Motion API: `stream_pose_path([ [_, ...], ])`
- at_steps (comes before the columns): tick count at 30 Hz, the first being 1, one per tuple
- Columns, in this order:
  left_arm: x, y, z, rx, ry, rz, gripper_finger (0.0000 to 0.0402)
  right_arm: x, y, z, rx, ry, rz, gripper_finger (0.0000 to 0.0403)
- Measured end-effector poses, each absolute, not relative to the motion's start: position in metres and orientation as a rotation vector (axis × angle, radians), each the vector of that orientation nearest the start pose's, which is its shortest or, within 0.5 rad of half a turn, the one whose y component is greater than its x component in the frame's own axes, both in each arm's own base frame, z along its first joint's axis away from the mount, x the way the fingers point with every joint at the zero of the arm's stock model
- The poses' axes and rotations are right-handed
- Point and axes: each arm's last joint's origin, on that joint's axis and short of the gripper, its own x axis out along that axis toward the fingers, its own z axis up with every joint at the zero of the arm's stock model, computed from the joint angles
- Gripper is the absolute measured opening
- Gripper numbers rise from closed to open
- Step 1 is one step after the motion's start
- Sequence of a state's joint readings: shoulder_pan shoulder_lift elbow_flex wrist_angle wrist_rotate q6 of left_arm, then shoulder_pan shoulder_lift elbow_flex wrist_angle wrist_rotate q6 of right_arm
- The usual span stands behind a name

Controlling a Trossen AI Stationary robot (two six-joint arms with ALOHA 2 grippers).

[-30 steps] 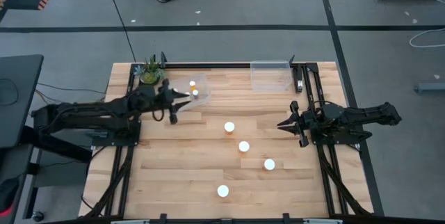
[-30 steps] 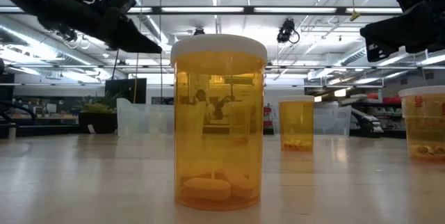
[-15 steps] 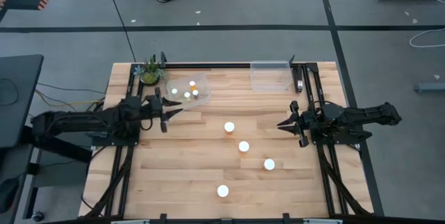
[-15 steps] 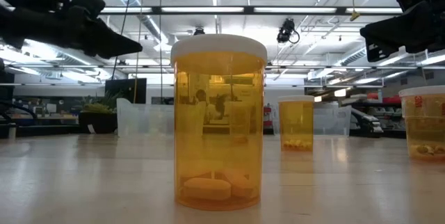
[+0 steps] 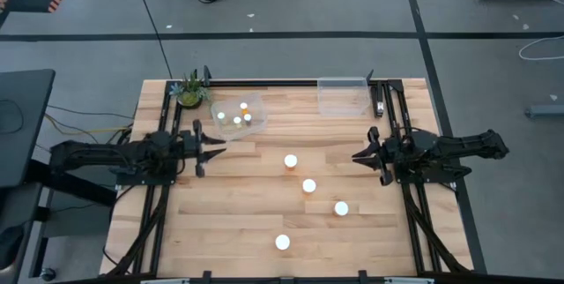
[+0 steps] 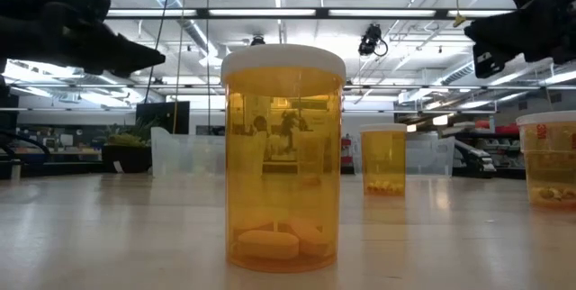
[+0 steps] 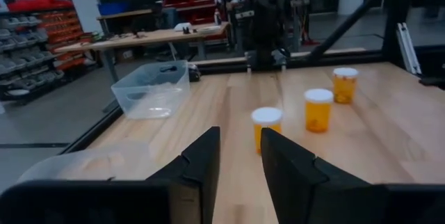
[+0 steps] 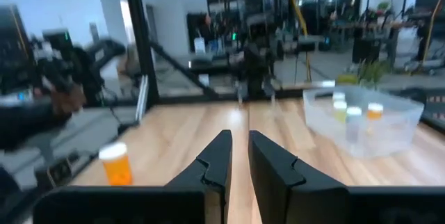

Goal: Pick and place medicine bottles into bin by pill shape (circle, oval)
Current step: Put the large orange pill bottle into the right transparent bin

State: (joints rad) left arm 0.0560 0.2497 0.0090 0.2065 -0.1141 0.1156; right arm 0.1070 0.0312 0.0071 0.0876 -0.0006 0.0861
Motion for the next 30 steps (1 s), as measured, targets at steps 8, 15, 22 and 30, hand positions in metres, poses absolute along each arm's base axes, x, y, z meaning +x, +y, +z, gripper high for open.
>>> stream_pose_path([
  [8, 0.108, 0.004, 0.165, 0.11, 0.038, 0.115, 0.0103, 0.097, 0.01, 0.183, 0.148, -0.174, 0.119, 0.0057],
  [15, 0.106, 0.0, 0.165, 0.119, 0.038, 0.082, 0.0103, 0.098, 0.011, 0.19, 0.31, -0.23, 0.143, 0.0057],
  [22, 0.102, 0.001, 0.169, 0.141, -0.014, 0.118, 0.0097, 0.111, 0.012, 0.185, 0.361, -0.157, 0.133, 0.0057],
  [30, 0.097, 0.0, 0.17, 0.14, -0.033, 0.107, 0.0095, 0.131, 0.012, 0.175, 0.362, -0.082, 0.035, 0.0057],
])
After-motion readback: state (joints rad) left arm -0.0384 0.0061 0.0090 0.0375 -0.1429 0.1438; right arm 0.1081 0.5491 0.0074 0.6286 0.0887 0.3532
